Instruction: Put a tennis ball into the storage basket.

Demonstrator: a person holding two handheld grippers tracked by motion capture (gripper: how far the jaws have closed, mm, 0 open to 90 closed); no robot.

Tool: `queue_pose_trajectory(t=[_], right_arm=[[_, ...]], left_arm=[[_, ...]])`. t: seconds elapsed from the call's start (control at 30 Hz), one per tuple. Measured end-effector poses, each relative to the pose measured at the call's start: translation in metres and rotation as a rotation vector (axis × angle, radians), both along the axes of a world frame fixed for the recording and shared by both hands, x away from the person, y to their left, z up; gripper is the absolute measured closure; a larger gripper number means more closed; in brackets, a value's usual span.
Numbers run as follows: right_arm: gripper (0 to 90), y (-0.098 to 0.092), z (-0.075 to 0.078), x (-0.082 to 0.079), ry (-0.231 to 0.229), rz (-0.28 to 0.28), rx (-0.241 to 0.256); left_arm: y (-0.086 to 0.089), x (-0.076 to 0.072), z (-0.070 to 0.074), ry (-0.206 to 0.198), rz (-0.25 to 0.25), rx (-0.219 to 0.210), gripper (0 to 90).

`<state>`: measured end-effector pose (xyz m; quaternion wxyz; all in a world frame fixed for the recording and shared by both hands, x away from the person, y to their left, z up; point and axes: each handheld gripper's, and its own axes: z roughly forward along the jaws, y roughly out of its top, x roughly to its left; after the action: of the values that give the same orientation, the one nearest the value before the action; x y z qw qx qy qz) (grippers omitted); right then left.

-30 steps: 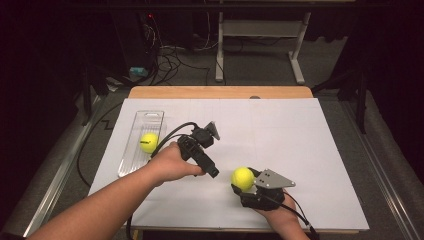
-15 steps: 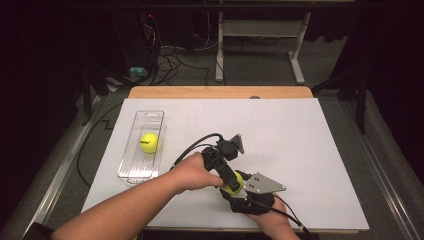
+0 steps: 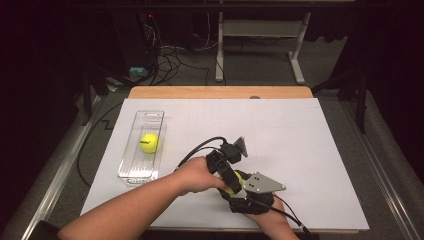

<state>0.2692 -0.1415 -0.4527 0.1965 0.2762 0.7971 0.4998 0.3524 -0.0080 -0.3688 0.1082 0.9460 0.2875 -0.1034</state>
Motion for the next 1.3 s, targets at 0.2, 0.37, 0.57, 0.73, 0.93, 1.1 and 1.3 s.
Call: queue_pose_trajectory(t=[0.2,0.37,0.57,0.73,0.93,1.1,1.3], right_arm=[[0.0,-0.010,-0.003,0.006,0.016,-0.050,-0.021],[0.0,-0.036,-0.007,0.012,0.012,-0.107,-0.030],[0.0,-0.073,-0.004,0.019,-0.009,-0.220,-0.006],[0.0,-0.100,0.000,0.020,-0.029,-0.292,0.004],[0.0,-0.125,0.002,0.018,-0.034,-0.342,0.007],[0.0,-0.136,-0.001,0.017,-0.027,-0.362,-0.001],[0.0,-0.138,-0.003,0.016,-0.022,-0.369,-0.009]], left_arm=[[0.019,0.013,0.005,-0.024,0.064,0.013,26.7],[0.045,0.028,0.012,-0.039,0.124,0.029,26.7],[0.085,0.043,0.023,-0.069,0.222,0.044,26.7],[0.123,0.051,0.033,-0.084,0.297,0.063,26.7],[0.169,0.057,0.045,-0.099,0.381,0.087,26.7],[0.203,0.057,0.051,-0.108,0.449,0.108,26.7],[0.231,0.056,0.057,-0.112,0.505,0.135,26.7]])
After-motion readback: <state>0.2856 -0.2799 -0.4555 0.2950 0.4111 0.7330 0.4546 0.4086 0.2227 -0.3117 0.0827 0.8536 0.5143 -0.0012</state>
